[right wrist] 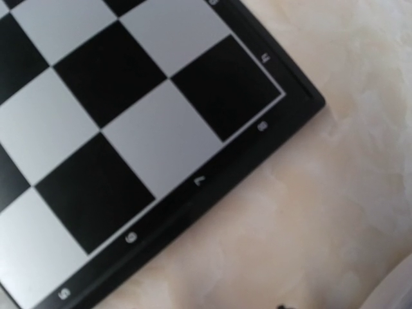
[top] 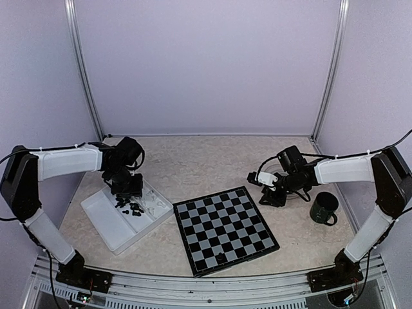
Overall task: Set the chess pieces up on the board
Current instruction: Move the storage box to the center of the board, then pick up the pawn from the storage box.
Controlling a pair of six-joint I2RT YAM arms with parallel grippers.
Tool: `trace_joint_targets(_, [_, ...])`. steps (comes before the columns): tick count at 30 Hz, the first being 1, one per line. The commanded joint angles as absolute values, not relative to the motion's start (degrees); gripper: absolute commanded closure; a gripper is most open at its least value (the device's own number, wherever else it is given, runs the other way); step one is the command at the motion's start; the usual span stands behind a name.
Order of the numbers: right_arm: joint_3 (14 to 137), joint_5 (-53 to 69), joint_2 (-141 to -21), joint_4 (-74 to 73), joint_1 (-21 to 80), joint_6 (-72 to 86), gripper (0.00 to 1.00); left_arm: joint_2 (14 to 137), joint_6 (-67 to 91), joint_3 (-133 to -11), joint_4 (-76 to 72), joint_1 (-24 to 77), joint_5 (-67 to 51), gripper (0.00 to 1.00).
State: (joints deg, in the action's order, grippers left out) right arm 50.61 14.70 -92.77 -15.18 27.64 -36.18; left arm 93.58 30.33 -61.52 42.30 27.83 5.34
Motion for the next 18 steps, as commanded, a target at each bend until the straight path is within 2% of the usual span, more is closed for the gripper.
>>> trace_joint_targets(1, [50.58,15.10,-93.47,-15.99,28.34,-36.26,0.54,86.03,29.33,-60.83,43.98,21.29,8.88,0.57])
trace_joint_targets(5, [50.58,15.68,-93.56,-16.24,28.64,-36.38,0.54,85.03,26.42,-60.16,41.58,13.15,8.30,0.61])
trace_joint_targets(7, [50.71,15.75,-93.60,-16.34,28.82,-36.44,0.54,86.12,25.65,-60.60,39.90,11.04,7.60,0.67])
trace_joint_targets(18, [50.28,14.69,-93.08,-16.08,28.92,-36.72,0.54,95.25,26.54,-64.45,36.95,7.71,9.79,0.73])
